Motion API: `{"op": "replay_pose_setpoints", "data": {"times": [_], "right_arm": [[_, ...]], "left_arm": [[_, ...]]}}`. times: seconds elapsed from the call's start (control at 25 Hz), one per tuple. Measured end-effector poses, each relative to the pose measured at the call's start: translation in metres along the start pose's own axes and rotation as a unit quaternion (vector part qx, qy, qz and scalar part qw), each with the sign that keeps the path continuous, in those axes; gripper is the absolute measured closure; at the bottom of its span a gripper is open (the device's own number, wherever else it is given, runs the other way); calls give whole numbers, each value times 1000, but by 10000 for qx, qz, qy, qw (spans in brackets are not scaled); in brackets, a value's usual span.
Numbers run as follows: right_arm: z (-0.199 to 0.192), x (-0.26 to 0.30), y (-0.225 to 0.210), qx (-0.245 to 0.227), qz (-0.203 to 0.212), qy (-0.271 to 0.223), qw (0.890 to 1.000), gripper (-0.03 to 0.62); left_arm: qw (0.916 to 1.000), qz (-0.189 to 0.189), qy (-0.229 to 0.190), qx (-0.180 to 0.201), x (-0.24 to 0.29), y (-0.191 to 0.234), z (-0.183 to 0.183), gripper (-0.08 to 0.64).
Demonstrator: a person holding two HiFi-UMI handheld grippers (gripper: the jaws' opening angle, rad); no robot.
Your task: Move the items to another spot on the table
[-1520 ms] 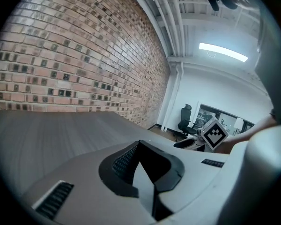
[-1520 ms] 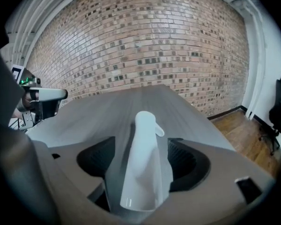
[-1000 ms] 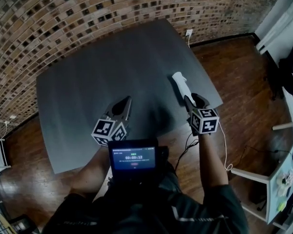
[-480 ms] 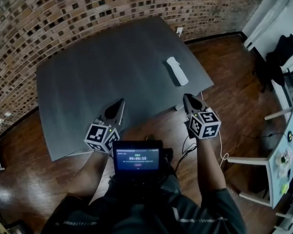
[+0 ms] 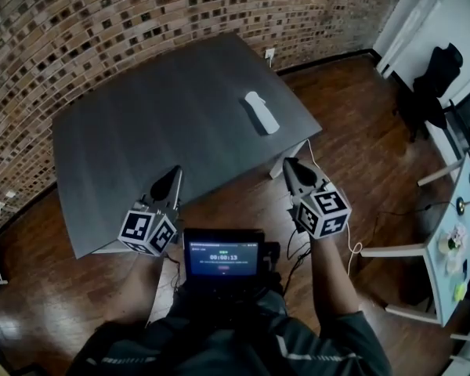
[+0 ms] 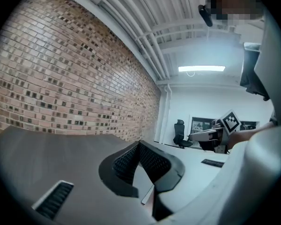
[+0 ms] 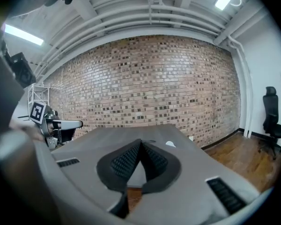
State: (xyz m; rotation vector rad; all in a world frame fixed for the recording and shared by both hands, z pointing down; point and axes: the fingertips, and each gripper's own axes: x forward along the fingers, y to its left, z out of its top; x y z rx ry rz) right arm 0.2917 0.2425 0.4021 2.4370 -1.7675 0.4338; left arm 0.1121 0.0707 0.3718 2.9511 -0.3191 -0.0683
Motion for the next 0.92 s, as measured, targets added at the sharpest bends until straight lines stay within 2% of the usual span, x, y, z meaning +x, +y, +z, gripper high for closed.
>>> {"op": "replay_pose_setpoints", "data": {"times": [0.12, 0.4, 0.92], "right_arm": [[2, -13, -8, 4, 88, -25, 10000, 591], [2, -38, -31, -76, 199, -78, 9997, 591], [0, -40, -41, 10, 253, -145, 9996, 591]], "left_arm": [[9999, 132, -10, -50, 3, -14, -2, 566], [9999, 107, -56, 34, 12, -58, -2, 566], [9995, 222, -31, 203, 18, -68, 0, 566]]}}
